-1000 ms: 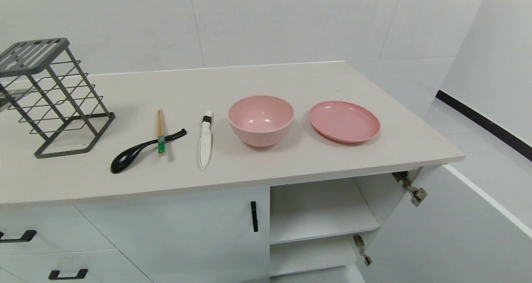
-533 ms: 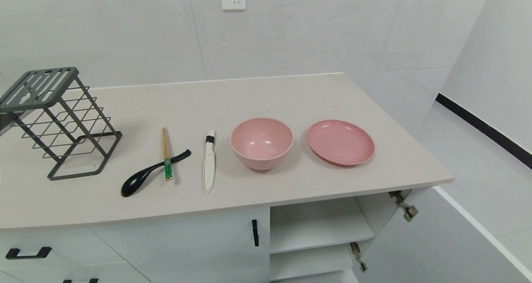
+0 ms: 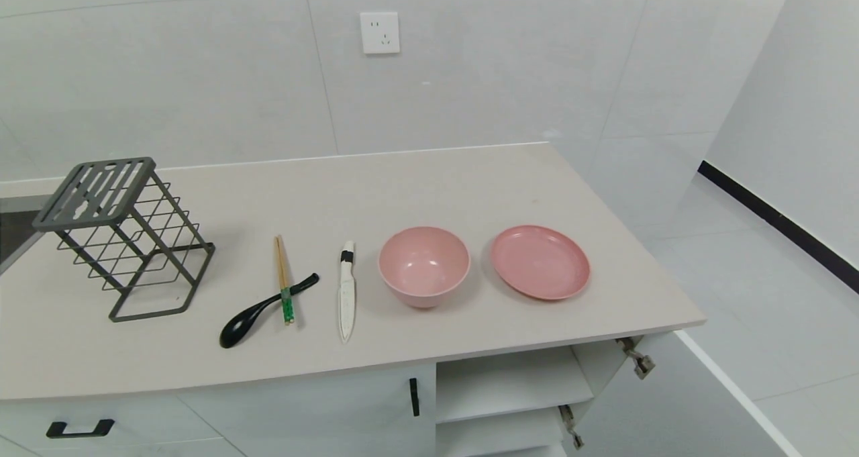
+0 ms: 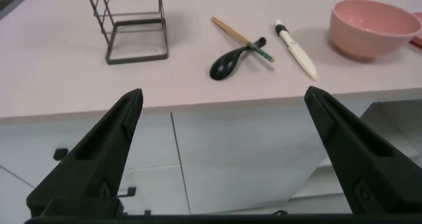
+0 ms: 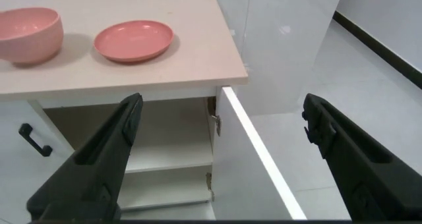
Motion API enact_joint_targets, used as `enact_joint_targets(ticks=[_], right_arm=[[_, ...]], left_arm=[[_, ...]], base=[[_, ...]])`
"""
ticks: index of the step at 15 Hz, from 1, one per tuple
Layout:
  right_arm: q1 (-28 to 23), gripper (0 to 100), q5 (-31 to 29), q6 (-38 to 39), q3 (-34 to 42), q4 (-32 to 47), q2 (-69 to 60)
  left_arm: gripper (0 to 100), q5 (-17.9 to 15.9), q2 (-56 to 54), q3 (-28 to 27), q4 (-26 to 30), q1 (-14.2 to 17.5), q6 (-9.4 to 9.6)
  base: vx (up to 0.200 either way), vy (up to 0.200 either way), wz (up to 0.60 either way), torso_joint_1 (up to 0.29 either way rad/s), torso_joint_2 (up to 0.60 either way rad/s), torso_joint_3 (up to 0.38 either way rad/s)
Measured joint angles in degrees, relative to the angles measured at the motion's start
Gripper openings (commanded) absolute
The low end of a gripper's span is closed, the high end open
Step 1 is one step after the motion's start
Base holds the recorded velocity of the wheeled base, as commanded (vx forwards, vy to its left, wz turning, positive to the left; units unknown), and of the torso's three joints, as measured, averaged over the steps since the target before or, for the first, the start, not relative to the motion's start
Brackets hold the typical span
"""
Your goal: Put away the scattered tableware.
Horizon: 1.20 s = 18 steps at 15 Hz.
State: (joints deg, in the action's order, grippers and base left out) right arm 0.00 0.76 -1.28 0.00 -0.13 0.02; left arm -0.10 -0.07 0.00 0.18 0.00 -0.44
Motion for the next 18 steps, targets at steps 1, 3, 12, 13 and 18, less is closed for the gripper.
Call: enact_joint_targets(ticks=[1, 3, 12, 13, 18], right_arm=[[0.0, 100, 0.0, 0.0, 0.0, -0.1, 0.0], [0.0, 100, 0.0, -0.1, 0.0, 0.0, 0.0], [0.0, 100, 0.0, -0.4, 0.0, -0.2, 0.0], [0.0, 100, 0.0, -0.4, 0.0, -0.1, 0.0], [0.0, 100, 1.0, -0.1, 0.0, -1.0, 0.0]], left_arm=[[100, 0.0, 0.0, 0.0, -0.1, 0.0, 0.0], [100, 0.0, 0.0, 0.0, 0.0, 0.0, 0.01], [100, 0.0, 0.0, 0.0, 0.0, 0.0, 0.01], [100, 0.0, 0.0, 0.0, 0.0, 0.0, 0.09], [100, 0.0, 0.0, 0.0, 0.0, 0.0, 0.11]], base=[[0.0, 0.0, 0.0, 0.154, -0.4, -0.159], [0.0, 0.0, 0.0, 0.044, -0.08, -0.036], [0.067, 0.0, 0.0, 0.012, 0.0, -0.005], [0.0, 0.0, 0.0, 0.0, 0.0, 0.0], [0.0, 0.0, 0.0, 0.0, 0.0, 0.0]])
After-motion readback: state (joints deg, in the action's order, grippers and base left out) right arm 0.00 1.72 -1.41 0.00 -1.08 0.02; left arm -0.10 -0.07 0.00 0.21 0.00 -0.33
